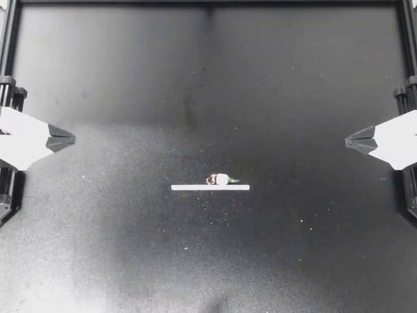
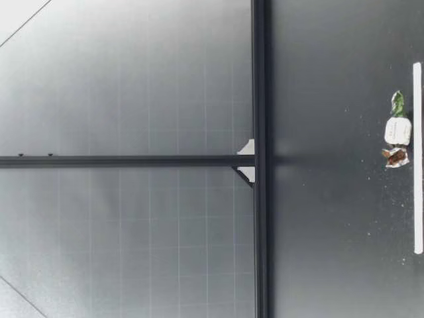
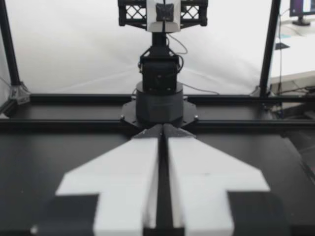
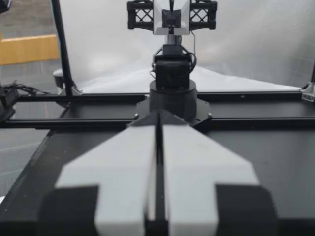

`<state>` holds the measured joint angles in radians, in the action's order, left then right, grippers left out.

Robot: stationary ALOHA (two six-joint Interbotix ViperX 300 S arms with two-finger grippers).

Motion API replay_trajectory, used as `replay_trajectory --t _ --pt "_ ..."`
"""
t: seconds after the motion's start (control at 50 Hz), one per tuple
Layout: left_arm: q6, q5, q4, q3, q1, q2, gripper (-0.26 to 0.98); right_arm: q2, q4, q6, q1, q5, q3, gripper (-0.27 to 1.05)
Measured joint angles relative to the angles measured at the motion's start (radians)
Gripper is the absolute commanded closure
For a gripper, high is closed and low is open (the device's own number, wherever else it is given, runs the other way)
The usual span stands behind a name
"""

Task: Pick up the candy and unwrap it.

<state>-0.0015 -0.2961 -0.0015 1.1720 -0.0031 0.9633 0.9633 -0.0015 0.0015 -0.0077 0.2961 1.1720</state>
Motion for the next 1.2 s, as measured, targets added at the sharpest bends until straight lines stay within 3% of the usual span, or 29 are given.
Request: replay_trajectory --t 0.2,0.48,0.68,0.96,1.2 --pt "0.014 -0.034 -0.002 0.011 -0.006 -0.005 0.84 -0.049 -0.002 -0.005 0.000 -0.002 0.002 0.91" --pt "0.012 -0.075 -0.002 0.018 -0.006 -0.011 0.84 -0.334 0.000 -0.005 -0.021 -0.089 -0.097 0.87" --pt "0.012 -0.084 -0.002 0.021 -0.006 -0.021 0.84 -0.526 -0.003 -0.005 -0.043 -0.245 -0.192 0.70" --pt "0.015 -0.098 -0.002 0.023 -0.006 -0.040 0.84 -0.769 -0.006 -0.005 -0.048 -0.291 -0.273 0.27" --pt "0.014 -0.103 -0.002 0.037 -0.008 -0.048 0.84 -0.945 -0.006 -0.003 -0.049 -0.325 -0.345 0.25"
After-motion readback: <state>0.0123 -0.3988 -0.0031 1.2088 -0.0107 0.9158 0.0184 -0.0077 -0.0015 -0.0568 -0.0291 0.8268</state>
